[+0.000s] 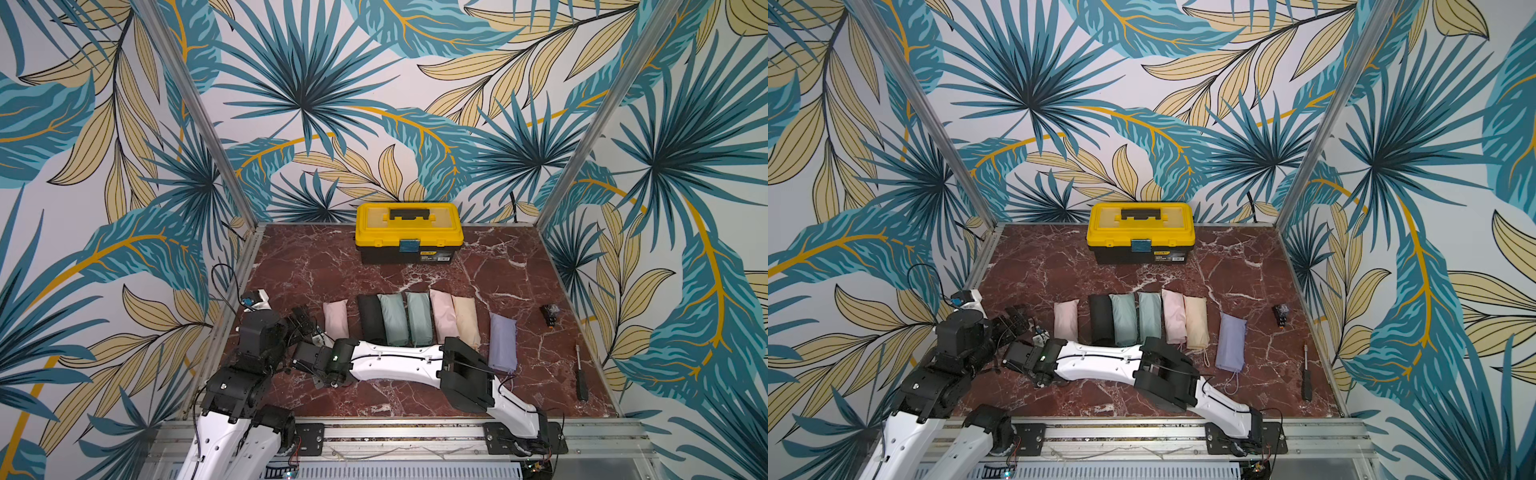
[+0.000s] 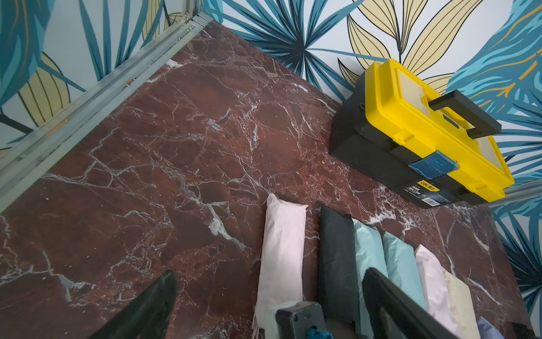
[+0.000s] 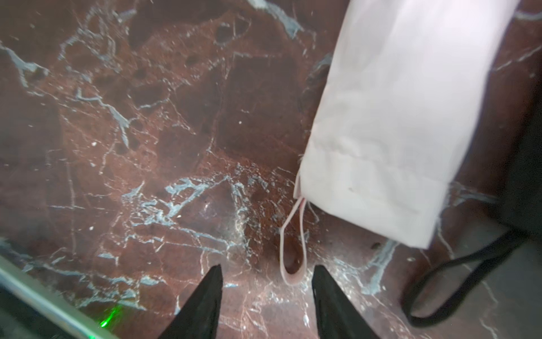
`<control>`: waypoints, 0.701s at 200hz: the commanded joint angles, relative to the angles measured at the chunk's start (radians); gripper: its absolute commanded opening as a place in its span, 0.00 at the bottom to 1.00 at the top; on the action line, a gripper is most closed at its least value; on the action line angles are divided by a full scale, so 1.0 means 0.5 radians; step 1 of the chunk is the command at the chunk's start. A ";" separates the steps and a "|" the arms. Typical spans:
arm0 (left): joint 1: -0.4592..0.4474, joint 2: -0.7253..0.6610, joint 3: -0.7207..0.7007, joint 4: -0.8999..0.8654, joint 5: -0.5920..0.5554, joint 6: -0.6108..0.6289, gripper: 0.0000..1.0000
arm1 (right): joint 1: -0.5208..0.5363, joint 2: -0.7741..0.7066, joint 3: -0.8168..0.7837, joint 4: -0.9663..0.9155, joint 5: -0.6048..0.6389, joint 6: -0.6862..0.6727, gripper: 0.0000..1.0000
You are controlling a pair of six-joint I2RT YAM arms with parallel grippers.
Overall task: Take umbrellas out of sleeves
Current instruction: Take out the umbrella from the umbrella sleeve.
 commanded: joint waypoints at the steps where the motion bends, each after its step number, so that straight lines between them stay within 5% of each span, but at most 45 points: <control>1: -0.007 -0.024 0.033 -0.007 0.071 -0.003 1.00 | -0.015 0.059 0.014 -0.123 0.097 0.039 0.51; 93: -0.007 -0.019 0.008 0.000 0.093 -0.020 1.00 | -0.017 0.130 -0.009 -0.107 0.092 0.075 0.43; 140: -0.007 -0.019 -0.001 0.007 0.094 -0.020 1.00 | -0.019 0.141 -0.050 -0.084 0.063 0.088 0.30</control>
